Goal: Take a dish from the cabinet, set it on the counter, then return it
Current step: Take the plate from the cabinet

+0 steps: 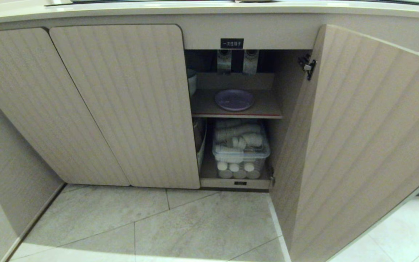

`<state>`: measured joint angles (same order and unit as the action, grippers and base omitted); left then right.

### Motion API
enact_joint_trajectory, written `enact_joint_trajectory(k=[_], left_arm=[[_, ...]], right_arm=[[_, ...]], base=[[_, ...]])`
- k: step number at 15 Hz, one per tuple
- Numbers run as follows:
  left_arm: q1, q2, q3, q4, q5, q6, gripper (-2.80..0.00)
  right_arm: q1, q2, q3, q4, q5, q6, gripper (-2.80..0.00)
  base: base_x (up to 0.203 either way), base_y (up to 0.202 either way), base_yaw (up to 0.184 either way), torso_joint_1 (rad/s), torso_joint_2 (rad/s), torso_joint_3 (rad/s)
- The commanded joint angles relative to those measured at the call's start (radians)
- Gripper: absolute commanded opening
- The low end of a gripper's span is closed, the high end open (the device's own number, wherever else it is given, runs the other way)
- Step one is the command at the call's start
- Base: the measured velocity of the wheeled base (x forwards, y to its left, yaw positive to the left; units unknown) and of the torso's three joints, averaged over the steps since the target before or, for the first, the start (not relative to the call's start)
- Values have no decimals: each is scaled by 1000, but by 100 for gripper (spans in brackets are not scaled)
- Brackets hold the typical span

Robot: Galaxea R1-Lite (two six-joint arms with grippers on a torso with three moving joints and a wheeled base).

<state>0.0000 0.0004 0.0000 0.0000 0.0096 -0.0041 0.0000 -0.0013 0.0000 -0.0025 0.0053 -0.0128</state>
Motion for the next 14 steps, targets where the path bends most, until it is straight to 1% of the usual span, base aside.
enact_joint_trajectory(k=[1,14], left_arm=[[0,0,0,0,1,-1,-280],[0,0,0,0,0,3,-280]], right_arm=[[1,1,0,-1,1,0,-280],[0,1,0,-1,1,0,-280]], base=[[0,0,0,0,0,0],[0,0,0,0,0,0]])
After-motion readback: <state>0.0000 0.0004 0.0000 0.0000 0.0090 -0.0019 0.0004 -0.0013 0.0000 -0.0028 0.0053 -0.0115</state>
